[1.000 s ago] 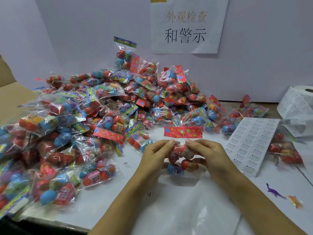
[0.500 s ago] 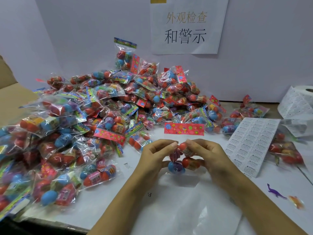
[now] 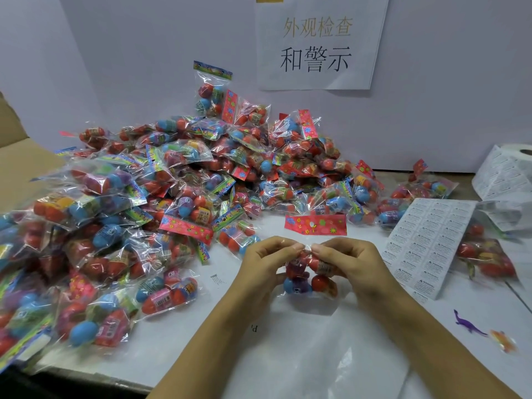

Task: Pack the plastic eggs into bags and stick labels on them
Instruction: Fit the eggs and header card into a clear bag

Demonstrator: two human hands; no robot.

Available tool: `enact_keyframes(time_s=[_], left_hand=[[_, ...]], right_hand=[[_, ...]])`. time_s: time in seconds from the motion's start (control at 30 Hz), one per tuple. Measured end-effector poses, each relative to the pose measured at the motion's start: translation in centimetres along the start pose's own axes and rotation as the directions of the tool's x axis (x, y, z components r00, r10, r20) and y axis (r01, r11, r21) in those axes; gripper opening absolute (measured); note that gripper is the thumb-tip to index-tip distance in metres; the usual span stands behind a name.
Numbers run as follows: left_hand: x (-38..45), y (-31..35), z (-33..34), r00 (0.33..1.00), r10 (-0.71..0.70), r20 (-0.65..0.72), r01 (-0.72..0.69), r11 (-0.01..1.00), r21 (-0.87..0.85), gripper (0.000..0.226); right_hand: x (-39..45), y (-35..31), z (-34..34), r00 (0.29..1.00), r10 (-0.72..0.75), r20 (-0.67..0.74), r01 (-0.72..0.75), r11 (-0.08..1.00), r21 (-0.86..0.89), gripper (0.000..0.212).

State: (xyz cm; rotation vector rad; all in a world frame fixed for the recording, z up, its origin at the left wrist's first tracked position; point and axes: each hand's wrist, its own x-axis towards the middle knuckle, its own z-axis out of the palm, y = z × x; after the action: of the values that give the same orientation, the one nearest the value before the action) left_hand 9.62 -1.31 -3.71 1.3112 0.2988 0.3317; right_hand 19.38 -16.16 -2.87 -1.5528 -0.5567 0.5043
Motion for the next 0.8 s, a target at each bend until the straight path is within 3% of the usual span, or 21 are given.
enact_keyframes(time_s=[0.13,0.27,0.5,0.67,0.8], left_hand=[[-0.02,0.07,0.06,0.999,-0.025,0.024,0.025,0.999,-0.031,0.013],[-0.16,0.18,0.31,0.996,-0.059,0.066,0.061,0.998,-0.028,0.032],[-0.02,0.32,0.03,0.997,-0.076,-0.013,0.075,0.997,-0.032,0.012],[0.05,0.35,0.25,0.996,-0.090,-0.016,0.090,0.996,-0.015,0.013],[-0.15,0.52,0.34,0.995,-0.095,-0.008,0.095,0.995,-0.025,0.013]], right_hand=[[0.15,0.02,-0.06,1.000,0.008,-0.030,-0.008,1.000,-0.002,0.033],[0.35,0.25,-0.25,0.998,-0.006,-0.068,0.005,1.000,-0.013,0.037],[0.19,0.25,-0.22,0.999,0.015,0.034,-0.013,0.999,-0.045,0.044],[0.37,0.22,-0.33,1.000,-0.014,0.015,0.015,1.000,-0.027,0.030],[0.55,0.40,-0.40,1.000,-0.001,-0.003,0.001,1.000,-0.002,0.039]])
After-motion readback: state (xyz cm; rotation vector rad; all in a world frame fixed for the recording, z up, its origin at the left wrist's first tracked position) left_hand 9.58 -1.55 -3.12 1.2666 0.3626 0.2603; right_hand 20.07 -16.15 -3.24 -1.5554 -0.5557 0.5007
